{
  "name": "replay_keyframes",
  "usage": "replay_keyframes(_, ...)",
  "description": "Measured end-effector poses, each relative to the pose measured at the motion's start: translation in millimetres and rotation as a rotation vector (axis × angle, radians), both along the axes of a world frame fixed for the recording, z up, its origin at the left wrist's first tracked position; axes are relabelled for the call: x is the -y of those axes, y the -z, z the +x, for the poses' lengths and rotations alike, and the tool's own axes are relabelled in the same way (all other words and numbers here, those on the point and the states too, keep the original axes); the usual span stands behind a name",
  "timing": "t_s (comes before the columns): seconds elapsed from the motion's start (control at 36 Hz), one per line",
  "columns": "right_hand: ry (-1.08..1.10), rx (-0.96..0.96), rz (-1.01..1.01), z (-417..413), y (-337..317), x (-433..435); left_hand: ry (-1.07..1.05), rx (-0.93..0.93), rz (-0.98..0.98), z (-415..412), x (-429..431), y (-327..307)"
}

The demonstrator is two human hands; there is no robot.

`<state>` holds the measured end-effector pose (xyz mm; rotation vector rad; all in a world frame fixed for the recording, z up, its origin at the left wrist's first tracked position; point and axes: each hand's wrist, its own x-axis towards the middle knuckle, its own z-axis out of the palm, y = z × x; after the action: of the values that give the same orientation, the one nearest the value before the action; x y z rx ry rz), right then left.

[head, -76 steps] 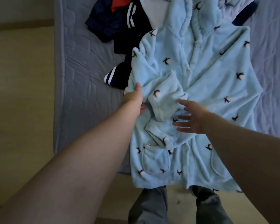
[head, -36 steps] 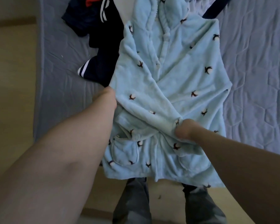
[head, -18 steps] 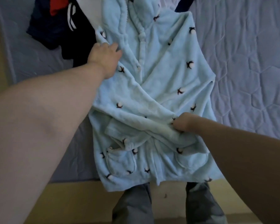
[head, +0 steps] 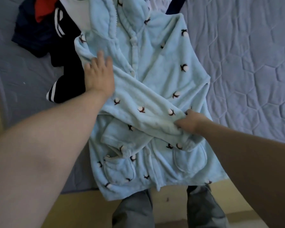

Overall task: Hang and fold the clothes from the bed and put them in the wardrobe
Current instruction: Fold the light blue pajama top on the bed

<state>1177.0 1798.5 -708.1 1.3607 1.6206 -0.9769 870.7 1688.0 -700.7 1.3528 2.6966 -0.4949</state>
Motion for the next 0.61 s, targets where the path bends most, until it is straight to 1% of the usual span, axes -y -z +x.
replay_keyframes(0.06,0.028,-0.029,0.03,1,-1,4,0.091,0.142,0.091,32,21,3)
replay_keyframes(0.11,0.052,-0.051,0.064,2,-2,7,0.075,0.252,0.123,61,44,9)
replay_keyframes(0.14,0.059,-0.053,0.071,2,-3,7,0.021,0.298,0.111,72,56,12)
replay_keyframes(0.19,0.029,-0.04,0.08,4,-3,6,-0.168,0.355,0.075,89,76,18)
replay_keyframes(0.28,-0.094,-0.014,0.152,10,-3,-1,-0.465,0.353,0.095,100,92,24)
replay_keyframes(0.36,-0.21,-0.027,0.245,16,-4,-11,-0.621,0.342,0.106,99,93,27)
replay_keyframes(0.44,-0.276,-0.09,0.416,26,-5,-19,-0.72,0.354,0.116,93,90,29)
replay_keyframes(0.5,-0.327,-0.104,0.487,32,-8,-20,-0.777,0.401,0.148,89,89,30)
replay_keyframes(0.56,-0.371,-0.067,0.489,37,-9,-18,-0.809,0.44,0.188,85,89,32)
replay_keyframes(0.61,-0.346,-0.036,0.471,39,-6,-16,-0.804,0.458,0.217,83,91,33)
